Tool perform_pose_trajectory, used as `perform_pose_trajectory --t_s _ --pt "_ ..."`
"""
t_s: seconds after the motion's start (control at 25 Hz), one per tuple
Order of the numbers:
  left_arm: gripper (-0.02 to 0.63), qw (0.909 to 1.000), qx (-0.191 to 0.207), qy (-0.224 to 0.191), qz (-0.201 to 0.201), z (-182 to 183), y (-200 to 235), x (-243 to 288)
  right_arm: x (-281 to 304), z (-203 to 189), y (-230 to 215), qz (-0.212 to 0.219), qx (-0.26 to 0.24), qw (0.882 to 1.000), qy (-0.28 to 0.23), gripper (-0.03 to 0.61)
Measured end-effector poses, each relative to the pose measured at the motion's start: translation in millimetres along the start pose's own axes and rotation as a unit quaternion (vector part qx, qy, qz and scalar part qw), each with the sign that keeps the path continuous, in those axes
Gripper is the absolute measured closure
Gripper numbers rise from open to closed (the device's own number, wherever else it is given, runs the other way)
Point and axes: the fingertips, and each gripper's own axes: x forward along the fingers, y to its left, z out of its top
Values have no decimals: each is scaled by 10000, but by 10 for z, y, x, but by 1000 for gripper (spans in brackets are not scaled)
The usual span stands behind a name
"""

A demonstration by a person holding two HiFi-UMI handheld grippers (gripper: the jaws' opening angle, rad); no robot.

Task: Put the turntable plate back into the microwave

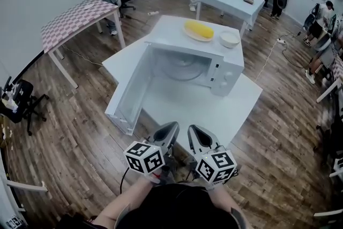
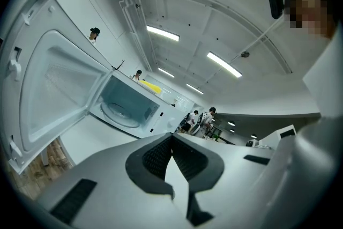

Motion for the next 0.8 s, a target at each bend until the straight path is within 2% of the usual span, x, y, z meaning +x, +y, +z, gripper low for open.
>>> perform_pose_trajectory --t_s 0.44,0.8 --pt "601 9996 -103 164 209 -22 215 -42 50 -167 119 284 99 9993 241 549" --pt "601 9964 -313 512 592 -328 462 -351 47 -211 115 237 87 9992 294 549"
